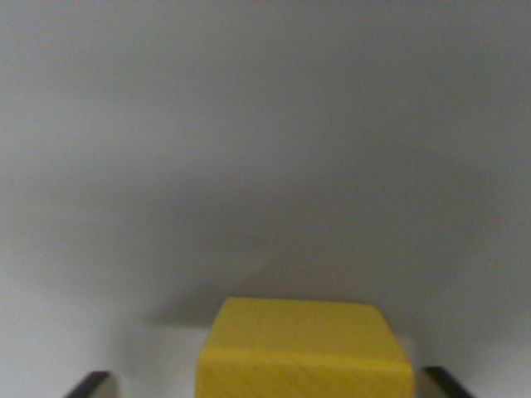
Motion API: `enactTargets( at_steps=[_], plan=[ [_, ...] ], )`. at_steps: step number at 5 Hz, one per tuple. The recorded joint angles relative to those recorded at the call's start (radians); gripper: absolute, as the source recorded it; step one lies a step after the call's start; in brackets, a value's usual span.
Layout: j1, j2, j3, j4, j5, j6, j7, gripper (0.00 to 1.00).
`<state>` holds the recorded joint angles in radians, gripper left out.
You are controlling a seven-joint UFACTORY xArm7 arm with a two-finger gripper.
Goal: Pick yellow cube
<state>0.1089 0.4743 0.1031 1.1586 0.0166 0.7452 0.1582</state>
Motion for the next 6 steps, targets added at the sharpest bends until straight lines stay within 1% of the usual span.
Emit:
enactTargets(
  at_steps=[3, 4, 5, 6],
  plan=[
    [-0.0001, -0.002, 0.000, 0.006, 0.0002, 0.008, 0.000, 1.00],
    [-0.0002, -0.007, 0.000, 0.015, 0.0005, 0.022, 0.001, 1.00],
    [-0.0002, -0.007, 0.000, 0.015, 0.0005, 0.022, 0.001, 1.00],
    [-0.0005, -0.013, 0.001, 0.029, 0.0009, 0.042, 0.001, 1.00]
  ],
)
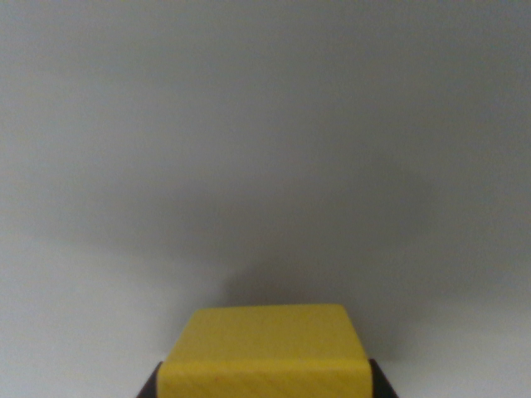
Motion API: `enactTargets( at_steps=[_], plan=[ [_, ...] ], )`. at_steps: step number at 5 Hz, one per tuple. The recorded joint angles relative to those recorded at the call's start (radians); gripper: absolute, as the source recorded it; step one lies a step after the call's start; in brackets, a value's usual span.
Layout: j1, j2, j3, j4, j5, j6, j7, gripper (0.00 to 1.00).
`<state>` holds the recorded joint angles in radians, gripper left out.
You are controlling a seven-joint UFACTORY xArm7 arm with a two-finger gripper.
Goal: Pick yellow cube
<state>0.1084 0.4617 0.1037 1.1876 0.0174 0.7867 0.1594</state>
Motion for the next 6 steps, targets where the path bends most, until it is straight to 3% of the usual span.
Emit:
enactTargets(
  at_steps=[5, 6],
  plan=[
    [-0.0006, -0.016, 0.001, 0.037, 0.0011, 0.053, 0.002, 1.00],
    [-0.0010, -0.026, 0.001, 0.060, 0.0018, 0.086, 0.002, 1.00]
  ],
)
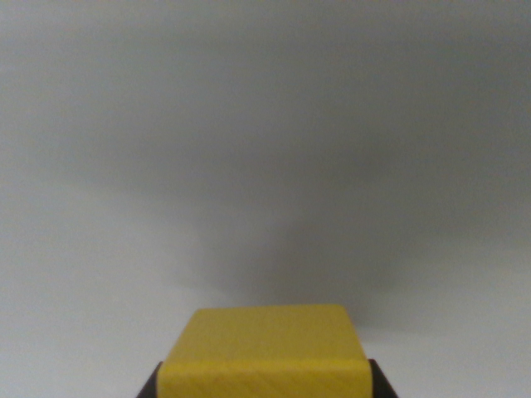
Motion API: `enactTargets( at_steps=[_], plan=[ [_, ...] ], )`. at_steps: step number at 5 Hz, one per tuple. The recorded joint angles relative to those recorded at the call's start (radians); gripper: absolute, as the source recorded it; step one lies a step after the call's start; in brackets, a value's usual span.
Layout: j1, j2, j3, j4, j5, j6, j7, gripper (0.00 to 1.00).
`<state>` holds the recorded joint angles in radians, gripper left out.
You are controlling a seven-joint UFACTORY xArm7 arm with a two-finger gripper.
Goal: Pick yellow cube
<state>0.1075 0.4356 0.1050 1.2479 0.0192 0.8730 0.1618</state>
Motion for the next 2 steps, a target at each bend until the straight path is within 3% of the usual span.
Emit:
enactTargets(
  at_steps=[1, 2],
  plan=[
    [0.0000, 0.000, 0.000, 0.000, 0.0000, 0.000, 0.000, 1.00],
    [-0.0004, -0.011, 0.001, 0.026, 0.0008, 0.037, 0.001, 1.00]
  ],
)
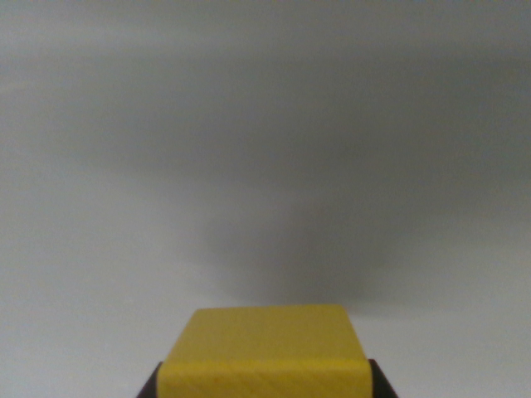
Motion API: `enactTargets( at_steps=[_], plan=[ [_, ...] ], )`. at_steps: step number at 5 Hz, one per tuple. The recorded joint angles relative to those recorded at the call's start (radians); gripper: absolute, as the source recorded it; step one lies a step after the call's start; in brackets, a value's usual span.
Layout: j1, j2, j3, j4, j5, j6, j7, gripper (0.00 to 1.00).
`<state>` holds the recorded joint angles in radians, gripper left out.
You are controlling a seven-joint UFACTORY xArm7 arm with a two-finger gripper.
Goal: Pick yellow cube
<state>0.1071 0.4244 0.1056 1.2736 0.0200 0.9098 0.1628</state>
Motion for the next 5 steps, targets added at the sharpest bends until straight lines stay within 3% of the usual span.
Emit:
enactTargets(
  at_steps=[1, 2, 3, 4, 5],
  plan=[
    [0.0000, 0.000, 0.000, 0.000, 0.0000, 0.000, 0.000, 1.00],
    [-0.0004, -0.012, 0.001, 0.028, 0.0008, 0.040, 0.001, 1.00],
    [-0.0004, -0.012, 0.001, 0.028, 0.0008, 0.040, 0.001, 1.00],
    [-0.0009, -0.025, 0.001, 0.057, 0.0017, 0.082, 0.002, 1.00],
    [-0.0009, -0.025, 0.001, 0.057, 0.0017, 0.082, 0.002, 1.00]
  ],
)
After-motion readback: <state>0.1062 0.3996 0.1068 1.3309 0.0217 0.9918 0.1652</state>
